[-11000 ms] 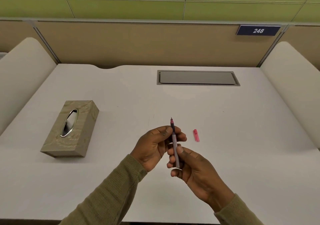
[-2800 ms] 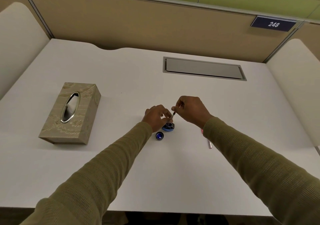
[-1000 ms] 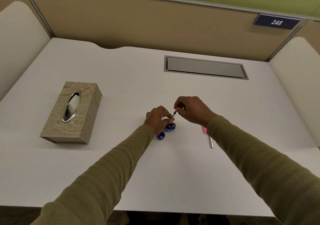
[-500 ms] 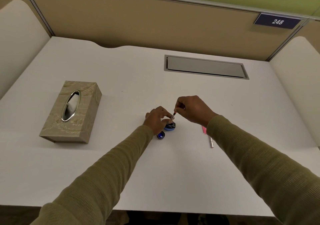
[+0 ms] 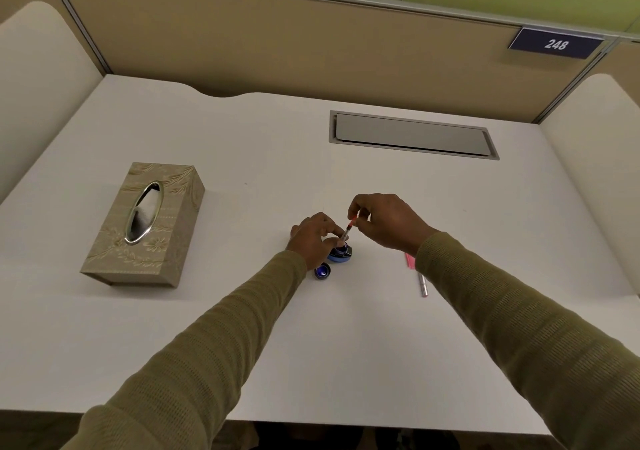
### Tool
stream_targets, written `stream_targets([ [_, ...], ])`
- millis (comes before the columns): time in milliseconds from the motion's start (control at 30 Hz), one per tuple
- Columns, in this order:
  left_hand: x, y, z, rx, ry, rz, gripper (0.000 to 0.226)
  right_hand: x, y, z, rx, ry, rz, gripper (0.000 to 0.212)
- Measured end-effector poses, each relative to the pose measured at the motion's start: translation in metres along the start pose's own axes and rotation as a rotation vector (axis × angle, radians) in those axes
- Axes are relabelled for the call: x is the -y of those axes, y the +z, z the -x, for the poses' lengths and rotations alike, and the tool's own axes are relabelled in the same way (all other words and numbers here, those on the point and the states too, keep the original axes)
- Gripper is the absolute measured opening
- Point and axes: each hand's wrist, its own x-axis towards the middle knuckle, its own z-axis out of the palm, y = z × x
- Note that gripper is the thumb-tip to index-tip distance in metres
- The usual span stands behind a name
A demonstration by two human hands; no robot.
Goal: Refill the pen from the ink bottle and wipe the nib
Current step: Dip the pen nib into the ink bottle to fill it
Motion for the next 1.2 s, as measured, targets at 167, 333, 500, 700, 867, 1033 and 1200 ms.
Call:
stream_targets([
  [167,-0.0005,0.0010,0.0010,-0.007,0.002,0.009,0.009,0.0000,-0.0015,-0.0002,-0.001,0.019,0.017,0.018],
  [333,-0.0015,0.0016,-0.0002,-0.008,0.009,-0.009,0.009,0.0023,-0.0028,0.0004,0.020,0.009,0.008,0.013],
  [500,-0.0003,0.0019,-0.0004,-0.007,0.015,-0.014,0.010,0.0008,-0.0024,0.0003,0.014,0.022,0.017,0.009],
  [700,0.0014,0.0024,-0.0008,-0.014,0.013,-0.016,0.009,0.0024,-0.0028,0.0001,-0.007,0.031,0.036,0.026],
  [867,0.0013,0.0025,-0.0009,-0.009,0.005,-0.009,0.007,0.0023,-0.0033,0.0027,0.029,0.013,0.029,0.010],
  [1033,0.0018,0.0022,0.0001,-0.012,0.007,-0.004,0.008,0.0018,-0.0009,0.0028,-0.005,0.030,0.037,0.014],
  [1200,0.0006,0.0020,-0.0005,-0.016,0.008,-0.018,0.008,0.0040,-0.0013,0.0041,-0.007,0.019,0.050,0.018],
])
